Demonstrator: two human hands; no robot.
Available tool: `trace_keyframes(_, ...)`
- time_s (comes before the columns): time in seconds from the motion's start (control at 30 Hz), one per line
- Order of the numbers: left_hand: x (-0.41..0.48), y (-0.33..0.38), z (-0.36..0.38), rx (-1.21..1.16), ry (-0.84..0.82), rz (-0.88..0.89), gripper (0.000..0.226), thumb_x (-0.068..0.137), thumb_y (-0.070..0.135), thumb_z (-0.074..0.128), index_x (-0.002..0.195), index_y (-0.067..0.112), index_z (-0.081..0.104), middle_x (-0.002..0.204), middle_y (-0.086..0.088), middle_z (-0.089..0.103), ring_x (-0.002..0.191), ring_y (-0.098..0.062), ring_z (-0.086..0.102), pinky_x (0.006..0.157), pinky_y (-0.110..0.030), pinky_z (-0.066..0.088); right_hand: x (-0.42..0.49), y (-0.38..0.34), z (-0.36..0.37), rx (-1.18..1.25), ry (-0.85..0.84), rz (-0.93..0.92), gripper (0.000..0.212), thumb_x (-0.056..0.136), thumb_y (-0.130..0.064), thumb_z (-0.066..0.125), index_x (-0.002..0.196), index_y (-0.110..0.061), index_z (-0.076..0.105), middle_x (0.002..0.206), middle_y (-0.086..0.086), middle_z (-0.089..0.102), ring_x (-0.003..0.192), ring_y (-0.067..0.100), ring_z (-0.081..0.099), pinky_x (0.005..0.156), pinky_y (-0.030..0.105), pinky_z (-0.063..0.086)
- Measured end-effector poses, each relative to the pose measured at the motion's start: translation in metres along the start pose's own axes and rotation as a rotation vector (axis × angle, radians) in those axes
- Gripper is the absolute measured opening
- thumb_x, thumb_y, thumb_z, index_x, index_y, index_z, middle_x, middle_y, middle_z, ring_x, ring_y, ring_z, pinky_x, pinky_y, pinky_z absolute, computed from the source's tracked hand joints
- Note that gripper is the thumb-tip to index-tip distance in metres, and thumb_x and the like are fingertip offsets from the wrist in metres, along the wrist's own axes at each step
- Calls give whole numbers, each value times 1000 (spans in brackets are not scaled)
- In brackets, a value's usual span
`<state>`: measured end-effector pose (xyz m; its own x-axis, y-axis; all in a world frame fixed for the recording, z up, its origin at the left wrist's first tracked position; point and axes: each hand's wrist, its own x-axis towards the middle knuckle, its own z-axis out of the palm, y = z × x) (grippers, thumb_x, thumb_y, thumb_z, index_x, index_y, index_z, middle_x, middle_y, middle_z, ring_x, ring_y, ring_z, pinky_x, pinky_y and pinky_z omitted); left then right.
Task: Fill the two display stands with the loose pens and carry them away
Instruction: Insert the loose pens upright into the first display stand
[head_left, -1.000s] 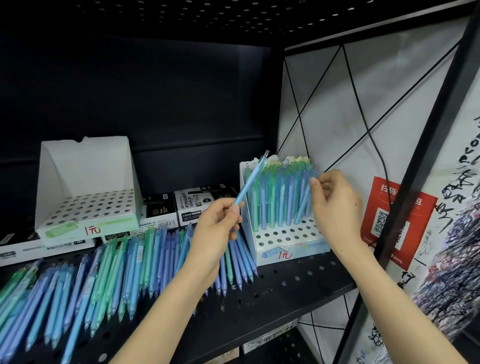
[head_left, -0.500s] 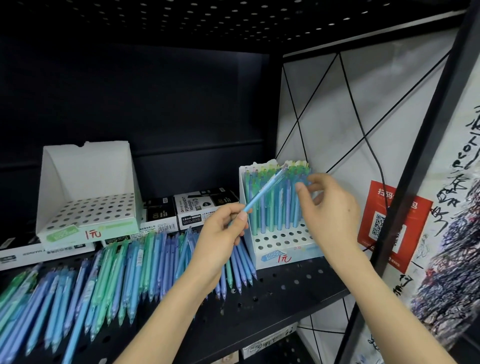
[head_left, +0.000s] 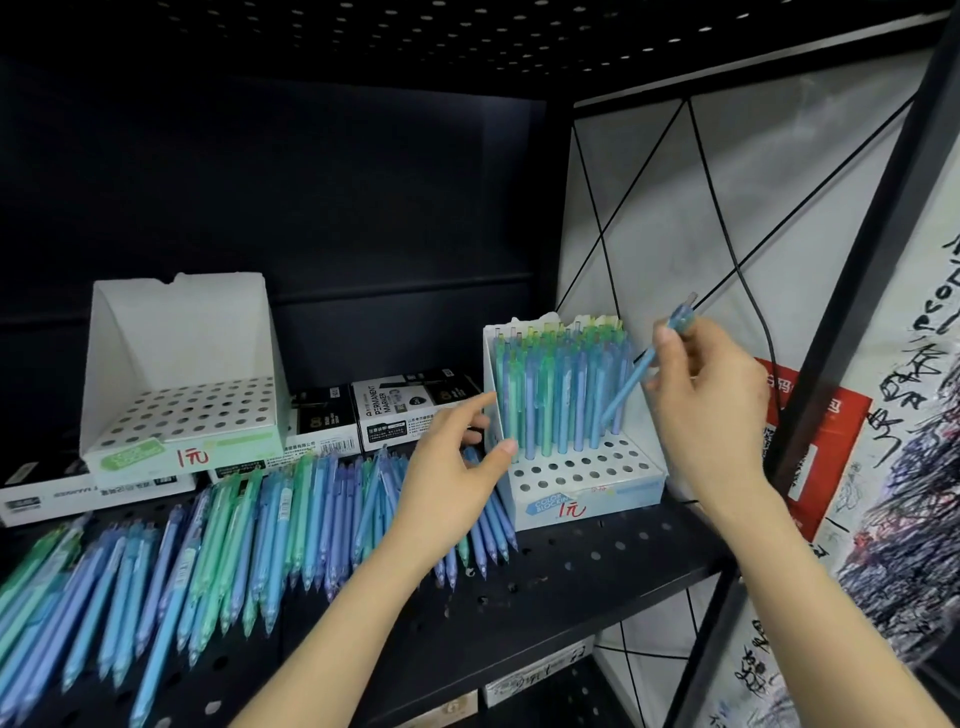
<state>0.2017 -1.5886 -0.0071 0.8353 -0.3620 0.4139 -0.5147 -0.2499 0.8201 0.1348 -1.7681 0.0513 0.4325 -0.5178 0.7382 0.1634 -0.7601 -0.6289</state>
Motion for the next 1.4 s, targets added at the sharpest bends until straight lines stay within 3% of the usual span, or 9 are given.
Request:
trace_keyframes(0.1, 1, -4, 3, 79, -54, 18, 57, 88, 28, 61, 139, 34, 36, 126, 11, 47, 117, -6, 45, 97, -29, 43, 1, 10, 2, -196, -2, -55, 23, 96, -22, 47, 90, -5, 61, 63, 1, 54, 52, 13, 44, 49, 18, 29)
trace_keyframes(0.23, 3, -8, 6, 141, -77, 29, 68, 86, 27, 64, 143, 34, 28, 137, 7, 41, 126, -13, 40, 102, -40, 41, 1, 25, 9, -237, -66, -43, 28, 96, -23, 48, 80, -3, 59, 60, 8, 56, 51, 17, 44, 46, 21, 28)
trace_keyframes(0.43, 5, -13, 7, 212, -97, 23, 79, 84, 22, 66, 147, 32, 19, 141, 8, 37, 128, -14, 37, 103, -40, 40, 3, 35, 17, -197, -131, 82, 25, 93, -25, 55, 106, -4, 61, 76, 0, 60, 66, 16, 55, 62, 27, 43)
trace_keyframes(0.67, 6, -14, 6, 208, -107, 20, 79, 84, 22, 67, 146, 33, 20, 142, 8, 37, 129, -15, 37, 103, -41, 40, 2, 37, 23, -357, -288, 88, 20, 90, -27, 59, 92, -8, 63, 72, 4, 64, 65, 20, 58, 63, 27, 42)
trace_keyframes(0.87, 2, -8, -12, 202, -43, -22, 53, 86, 28, 64, 134, 34, 44, 132, 9, 46, 123, -12, 42, 103, -36, 40, -23, 9, 14, -337, -63, -62, 26, 93, -24, 53, 109, -8, 64, 81, 6, 69, 63, 16, 52, 56, 24, 31)
trace_keyframes(1.0, -18, -12, -60, 399, 82, -49, 35, 88, 28, 61, 122, 28, 57, 121, 6, 51, 116, -12, 47, 94, -23, 34, -58, -26, 35, -128, -375, -166, 25, 91, -28, 56, 107, -13, 67, 79, -6, 66, 63, 8, 54, 54, 12, 33)
trace_keyframes(1.1, -43, -26, -105, 584, 185, -187, 34, 88, 30, 60, 122, 24, 58, 123, -3, 53, 117, -21, 49, 96, -28, 36, -80, -38, 64, -119, -592, -256, 37, 93, -40, 49, 119, -17, 59, 89, -7, 65, 78, 12, 59, 64, 19, 42)
trace_keyframes(1.2, -64, -39, -140, 693, 217, -357, 41, 88, 37, 58, 126, 22, 56, 131, -7, 52, 121, -24, 50, 95, -33, 42, -93, -43, 91, -229, -700, -330, 48, 92, -51, 43, 122, -15, 55, 99, 1, 66, 94, 19, 59, 76, 29, 46)
trace_keyframes(1.4, -73, -53, -150, 774, 99, -488, 71, 83, 56, 56, 140, 17, 39, 141, -6, 46, 130, -23, 42, 103, -36, 39, -105, -57, 128, -346, -827, -293, 60, 85, -64, 45, 116, -13, 55, 101, 5, 61, 92, 21, 58, 71, 30, 46)
